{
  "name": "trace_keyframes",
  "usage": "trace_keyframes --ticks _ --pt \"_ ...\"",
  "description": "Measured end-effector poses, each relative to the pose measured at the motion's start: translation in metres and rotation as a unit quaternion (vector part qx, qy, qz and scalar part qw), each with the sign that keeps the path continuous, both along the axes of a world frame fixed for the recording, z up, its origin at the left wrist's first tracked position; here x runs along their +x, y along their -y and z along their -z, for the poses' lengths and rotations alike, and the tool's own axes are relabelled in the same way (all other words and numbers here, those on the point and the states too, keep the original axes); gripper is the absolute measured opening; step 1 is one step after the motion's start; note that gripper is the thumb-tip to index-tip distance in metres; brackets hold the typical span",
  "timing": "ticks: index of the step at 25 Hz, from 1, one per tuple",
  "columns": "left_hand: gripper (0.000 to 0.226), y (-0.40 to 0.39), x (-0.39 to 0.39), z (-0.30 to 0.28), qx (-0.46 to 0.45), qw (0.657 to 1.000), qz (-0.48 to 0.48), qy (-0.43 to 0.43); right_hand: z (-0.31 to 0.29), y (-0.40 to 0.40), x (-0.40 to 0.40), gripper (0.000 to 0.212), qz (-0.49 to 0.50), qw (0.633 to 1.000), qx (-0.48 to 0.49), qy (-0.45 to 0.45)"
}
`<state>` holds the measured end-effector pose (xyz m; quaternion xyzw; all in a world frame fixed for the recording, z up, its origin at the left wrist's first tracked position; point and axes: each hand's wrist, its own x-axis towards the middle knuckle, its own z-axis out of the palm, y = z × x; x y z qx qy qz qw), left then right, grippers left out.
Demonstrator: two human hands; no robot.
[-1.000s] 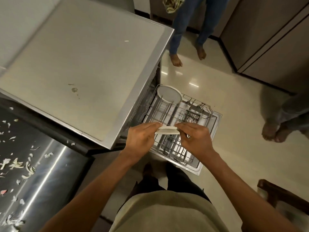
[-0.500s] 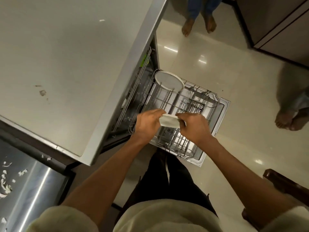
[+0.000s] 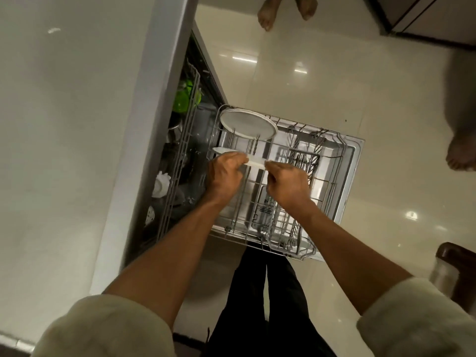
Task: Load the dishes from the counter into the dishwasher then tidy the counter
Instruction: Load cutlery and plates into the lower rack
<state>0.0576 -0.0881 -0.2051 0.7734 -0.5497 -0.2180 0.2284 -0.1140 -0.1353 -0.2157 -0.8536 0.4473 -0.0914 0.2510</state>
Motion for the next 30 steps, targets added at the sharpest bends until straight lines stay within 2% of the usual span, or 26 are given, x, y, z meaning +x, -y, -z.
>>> trace_keyframes --ticks 6,12,21,24,27,30 --pt "0.045 0.03 0.018 0.051 0.032 0.999 -0.043 -0.004 0.058 0.027 0.028 0.026 0.022 1.0 0.001 0.005" --pt "0.035 0.047 0.026 0.086 0.074 0.989 -0.108 -0.066 0.101 0.036 0.043 0.018 0.038 0.999 0.021 0.015" --pt "0.038 0.067 0.032 0.13 0.02 0.997 -0.075 -0.029 0.141 0.05 0.054 0.016 0.061 0.997 0.039 0.02" --pt "0.037 0.075 0.037 0.136 0.056 0.993 -0.085 -0.059 0.151 0.057 0.054 0.014 0.026 0.997 0.078 -0.009" --pt "0.037 0.073 0.047 0.137 0.079 0.996 -0.038 -0.014 0.164 0.064 0.061 0.02 0.002 0.99 0.137 -0.037" --pt "0.03 0.075 0.055 0.144 0.07 0.995 -0.068 -0.02 0.173 0.07 0.071 0.033 0.016 0.988 0.15 -0.029"
